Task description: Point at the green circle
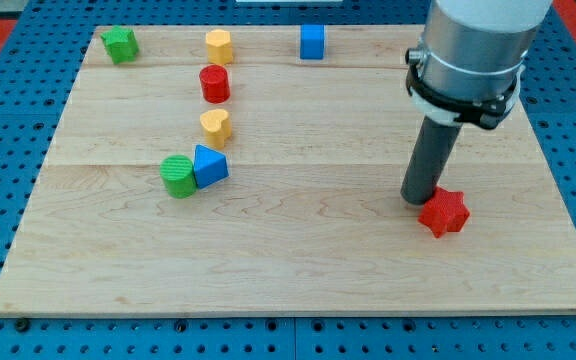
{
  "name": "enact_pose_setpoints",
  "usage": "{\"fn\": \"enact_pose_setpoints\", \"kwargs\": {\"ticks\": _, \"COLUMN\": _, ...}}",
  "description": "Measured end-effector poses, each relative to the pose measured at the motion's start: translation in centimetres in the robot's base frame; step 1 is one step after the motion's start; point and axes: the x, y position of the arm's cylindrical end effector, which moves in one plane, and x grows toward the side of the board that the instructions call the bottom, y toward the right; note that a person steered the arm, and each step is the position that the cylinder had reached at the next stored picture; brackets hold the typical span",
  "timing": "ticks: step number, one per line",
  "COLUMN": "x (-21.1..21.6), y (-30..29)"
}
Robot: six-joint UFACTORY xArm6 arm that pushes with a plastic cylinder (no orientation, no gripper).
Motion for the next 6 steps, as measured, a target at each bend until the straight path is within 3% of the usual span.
{"fn": "enact_pose_setpoints", "kwargs": {"ticks": 1, "x": 0.0, "y": 0.9}}
{"fn": "enact_pose_setpoints", "kwargs": {"ticks": 3, "x": 4.9, "y": 2.8}}
{"fn": "enact_pose_setpoints", "kwargs": {"ticks": 4, "x": 4.0, "y": -5.3}}
{"fn": "enact_pose_setpoints", "kwargs": {"ticks": 5, "x": 5.8, "y": -16.5}}
{"fn": "enact_pose_setpoints", "kwargs": {"ticks": 6, "x": 5.0, "y": -29.1}}
